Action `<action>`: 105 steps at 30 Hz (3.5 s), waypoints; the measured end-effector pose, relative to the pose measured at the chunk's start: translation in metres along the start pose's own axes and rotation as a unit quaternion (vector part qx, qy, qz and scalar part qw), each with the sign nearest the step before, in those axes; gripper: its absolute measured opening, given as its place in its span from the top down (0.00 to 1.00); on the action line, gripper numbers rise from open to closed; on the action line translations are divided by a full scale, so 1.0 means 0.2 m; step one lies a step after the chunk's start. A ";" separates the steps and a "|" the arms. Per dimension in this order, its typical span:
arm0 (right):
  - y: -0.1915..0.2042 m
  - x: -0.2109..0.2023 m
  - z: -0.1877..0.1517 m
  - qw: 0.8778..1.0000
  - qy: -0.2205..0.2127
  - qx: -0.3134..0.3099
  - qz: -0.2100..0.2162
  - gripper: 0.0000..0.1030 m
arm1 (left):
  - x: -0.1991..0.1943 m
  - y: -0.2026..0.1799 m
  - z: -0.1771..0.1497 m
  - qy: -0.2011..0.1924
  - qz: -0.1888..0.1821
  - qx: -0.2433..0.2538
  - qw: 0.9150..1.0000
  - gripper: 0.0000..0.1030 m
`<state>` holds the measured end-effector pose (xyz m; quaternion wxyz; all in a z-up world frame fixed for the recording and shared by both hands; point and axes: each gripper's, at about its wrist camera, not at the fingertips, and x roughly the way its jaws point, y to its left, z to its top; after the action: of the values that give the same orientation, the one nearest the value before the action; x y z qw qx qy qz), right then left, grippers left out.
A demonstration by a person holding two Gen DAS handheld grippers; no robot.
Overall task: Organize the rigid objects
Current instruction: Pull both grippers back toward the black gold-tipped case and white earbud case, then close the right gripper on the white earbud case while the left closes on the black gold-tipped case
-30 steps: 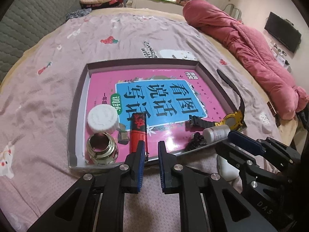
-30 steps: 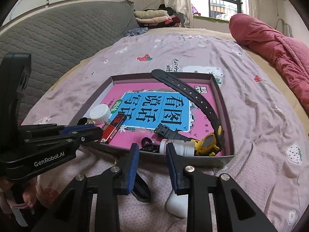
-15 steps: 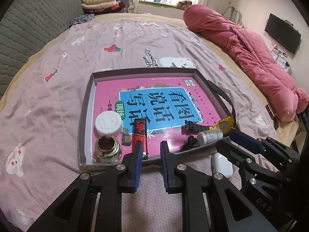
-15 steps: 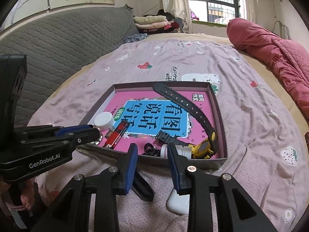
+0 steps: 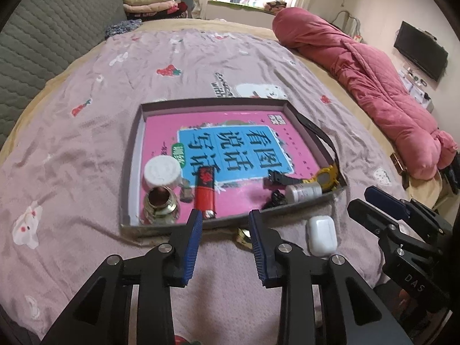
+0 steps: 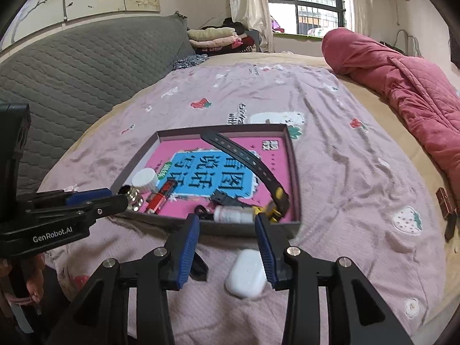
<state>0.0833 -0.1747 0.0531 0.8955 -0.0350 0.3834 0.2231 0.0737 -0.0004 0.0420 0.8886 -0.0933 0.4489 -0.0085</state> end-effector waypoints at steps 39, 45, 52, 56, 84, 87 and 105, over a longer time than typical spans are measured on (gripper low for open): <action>0.00 0.06 -0.22 0.996 0.080 0.015 0.023 0.61 | 0.16 -0.18 -0.18 0.091 -0.018 -0.046 0.995 0.67; 0.00 0.10 -0.24 0.995 0.092 0.023 0.031 0.61 | 0.21 -0.19 -0.14 0.100 -0.022 -0.062 0.993 0.67; -0.02 0.16 -0.26 0.993 0.104 0.034 0.036 0.61 | 0.31 -0.20 -0.11 0.125 -0.030 -0.091 0.988 0.67; -0.03 0.18 -0.26 0.993 0.102 0.042 0.037 0.61 | 0.39 -0.21 -0.11 0.137 -0.026 -0.107 0.985 0.67; -0.04 0.34 -0.28 0.991 0.121 0.053 -0.037 0.50 | 0.62 -0.22 -0.12 0.164 0.023 -0.157 0.974 0.54; -0.02 0.39 -0.27 0.991 0.115 0.030 -0.053 0.49 | 0.63 -0.22 -0.12 0.165 0.024 -0.157 0.973 0.56; -0.14 0.27 -0.26 0.995 0.086 0.044 -0.034 0.56 | 0.56 -0.30 -0.13 0.125 0.016 -0.092 0.988 0.65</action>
<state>0.0937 -0.1923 -0.0237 0.8670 -0.0274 0.4672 0.1713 0.1235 -0.0748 -0.0519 0.8134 -0.1654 0.5566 0.0353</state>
